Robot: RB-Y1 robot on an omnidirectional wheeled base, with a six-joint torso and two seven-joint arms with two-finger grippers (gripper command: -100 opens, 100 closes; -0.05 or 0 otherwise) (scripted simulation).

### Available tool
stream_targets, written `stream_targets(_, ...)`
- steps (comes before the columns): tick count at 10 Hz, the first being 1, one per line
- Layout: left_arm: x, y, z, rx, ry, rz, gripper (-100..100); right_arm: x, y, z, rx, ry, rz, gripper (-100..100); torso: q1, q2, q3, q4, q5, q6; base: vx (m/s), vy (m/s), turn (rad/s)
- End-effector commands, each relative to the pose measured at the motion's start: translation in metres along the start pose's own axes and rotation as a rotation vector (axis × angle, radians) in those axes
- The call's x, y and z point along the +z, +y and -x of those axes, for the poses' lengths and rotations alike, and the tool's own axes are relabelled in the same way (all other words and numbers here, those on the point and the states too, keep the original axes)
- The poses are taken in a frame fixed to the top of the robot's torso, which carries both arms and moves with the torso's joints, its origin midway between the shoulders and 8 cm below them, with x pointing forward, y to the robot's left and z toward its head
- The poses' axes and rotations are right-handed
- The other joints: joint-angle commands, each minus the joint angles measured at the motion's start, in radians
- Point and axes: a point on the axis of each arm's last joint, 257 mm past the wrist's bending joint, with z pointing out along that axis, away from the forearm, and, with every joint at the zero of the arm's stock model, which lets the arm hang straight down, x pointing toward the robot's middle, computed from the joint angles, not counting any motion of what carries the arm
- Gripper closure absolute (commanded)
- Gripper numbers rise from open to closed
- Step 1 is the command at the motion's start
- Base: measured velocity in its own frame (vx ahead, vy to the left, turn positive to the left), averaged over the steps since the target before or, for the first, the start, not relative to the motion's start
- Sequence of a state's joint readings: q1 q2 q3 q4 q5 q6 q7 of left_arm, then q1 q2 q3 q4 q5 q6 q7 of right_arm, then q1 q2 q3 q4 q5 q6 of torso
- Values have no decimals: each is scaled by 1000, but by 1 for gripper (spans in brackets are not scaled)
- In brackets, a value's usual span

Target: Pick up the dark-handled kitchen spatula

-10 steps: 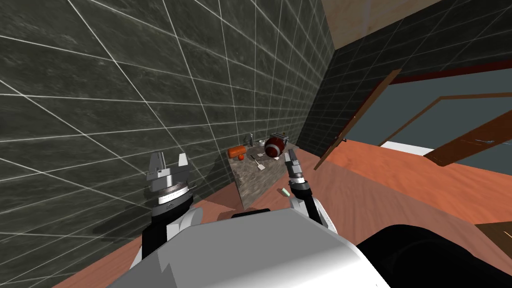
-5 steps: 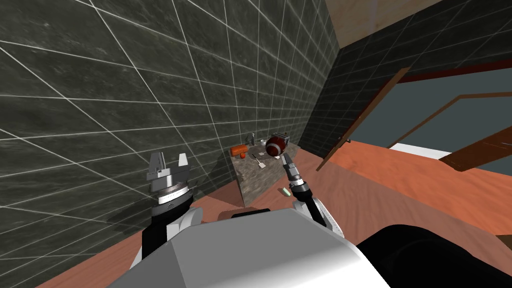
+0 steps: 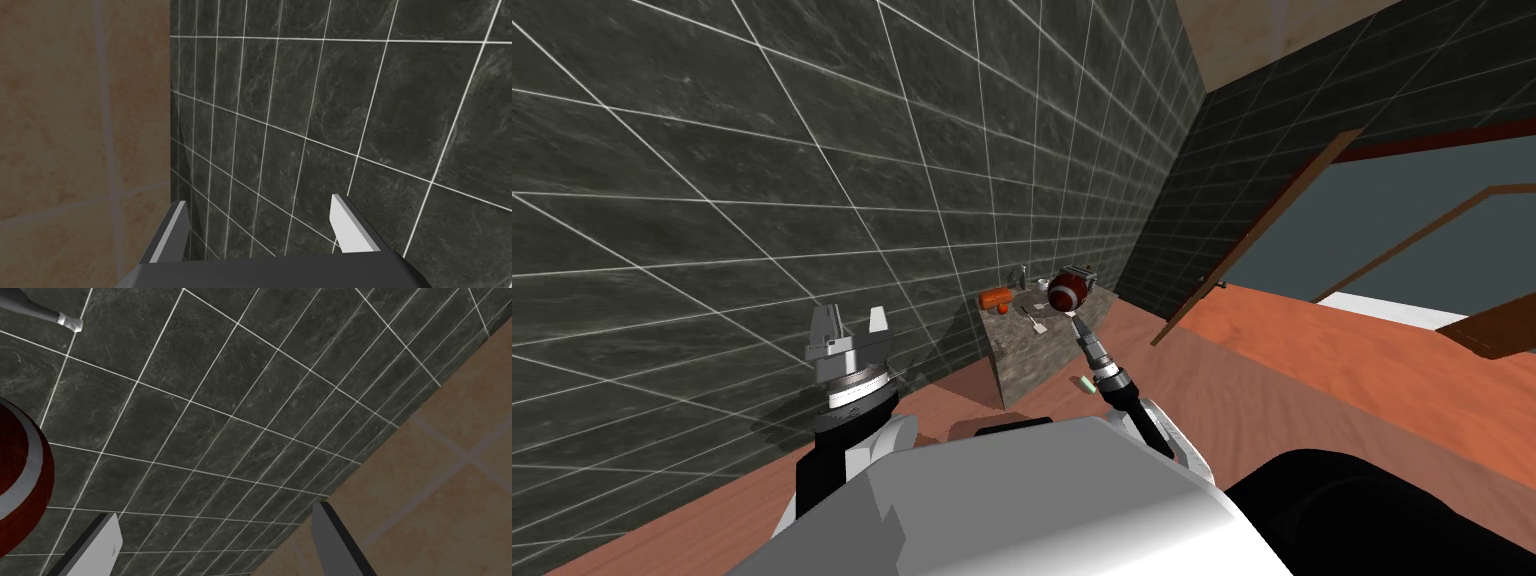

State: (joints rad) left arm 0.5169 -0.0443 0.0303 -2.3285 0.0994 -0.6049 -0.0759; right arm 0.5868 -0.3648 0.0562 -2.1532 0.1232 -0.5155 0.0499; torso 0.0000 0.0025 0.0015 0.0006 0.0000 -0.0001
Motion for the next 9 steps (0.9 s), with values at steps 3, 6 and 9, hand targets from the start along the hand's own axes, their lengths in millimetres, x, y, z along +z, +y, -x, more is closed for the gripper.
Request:
stream_targets(3, 0, 0, 0, 0, 0, 0, 0, -14, -20, -14, -22, 93, -46, -100, 0, -1, 0, 0, 0, 0, -28, 16, 76)
stream_targets(6, 0, 0, 0, 0, 0, 0, 0, -38, -48, -29, -36, 194, -120, -100, 1, -1, 0, 0, 0, 0, -29, 23, 100)
stream_targets(9, 0, 0, 0, 0, 0, 0, 0, -54, -64, -37, -59, 276, -162, -100, 2, -1, -1, 0, 0, 0, -19, 35, 92)
